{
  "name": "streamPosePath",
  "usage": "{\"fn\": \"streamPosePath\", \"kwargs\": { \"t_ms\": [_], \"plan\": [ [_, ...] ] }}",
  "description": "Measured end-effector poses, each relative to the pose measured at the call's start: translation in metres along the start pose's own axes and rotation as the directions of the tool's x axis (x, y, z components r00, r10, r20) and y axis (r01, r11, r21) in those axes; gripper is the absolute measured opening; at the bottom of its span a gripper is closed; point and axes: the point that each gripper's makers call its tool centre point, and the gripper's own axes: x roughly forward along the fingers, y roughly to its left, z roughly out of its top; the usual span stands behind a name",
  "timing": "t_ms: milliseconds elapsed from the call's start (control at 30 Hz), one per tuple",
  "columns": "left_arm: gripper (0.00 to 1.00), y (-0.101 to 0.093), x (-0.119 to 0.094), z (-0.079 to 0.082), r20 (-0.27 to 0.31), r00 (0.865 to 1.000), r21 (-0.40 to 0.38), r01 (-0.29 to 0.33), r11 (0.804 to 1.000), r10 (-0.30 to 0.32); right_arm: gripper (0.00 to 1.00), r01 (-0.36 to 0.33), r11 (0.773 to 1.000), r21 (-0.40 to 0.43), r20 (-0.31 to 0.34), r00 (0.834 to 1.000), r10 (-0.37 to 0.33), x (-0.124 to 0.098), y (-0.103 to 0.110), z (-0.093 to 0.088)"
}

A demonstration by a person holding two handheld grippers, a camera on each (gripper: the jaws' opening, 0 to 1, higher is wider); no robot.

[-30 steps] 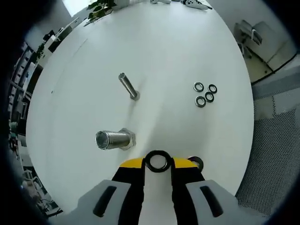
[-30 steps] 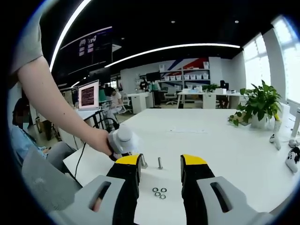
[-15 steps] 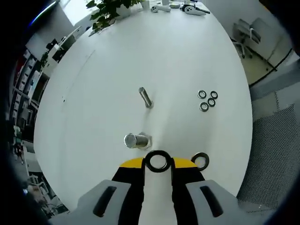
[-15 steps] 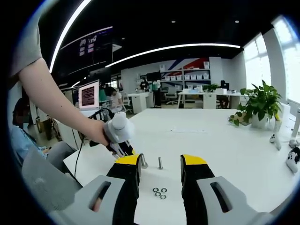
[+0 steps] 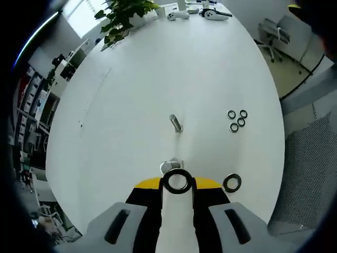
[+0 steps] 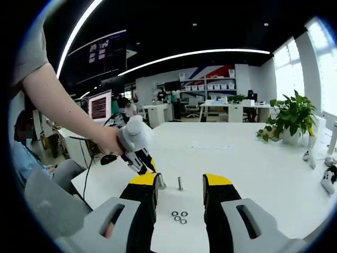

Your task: Place the washer onto the threaded stud by aligning its center hole with the stud, sliding it down to the base, and recovering from edge contact or off-axis alignment until the washer reaches the visible bottom stop.

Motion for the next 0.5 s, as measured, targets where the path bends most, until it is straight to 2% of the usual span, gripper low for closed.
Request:
{"fn": "streamPosePath", "kwargs": {
  "t_ms": [333, 500],
  "plan": [
    [0.19, 0.01, 0.006, 0.008, -0.019, 1.0, 0.017, 0.001, 1.0, -0.001, 0.36, 0.007, 1.0, -0.001, 0.001, 1.0, -0.007, 0.0, -0.001, 0.0],
    [0.19, 0.012, 0.01, 0.007, -0.028, 1.0, -0.009, 0.011, 1.0, -0.011, 0.36, 0.011, 1.0, 0.002, 0.002, 1.0, -0.011, -0.001, -0.002, 0.0]
  ]
}}
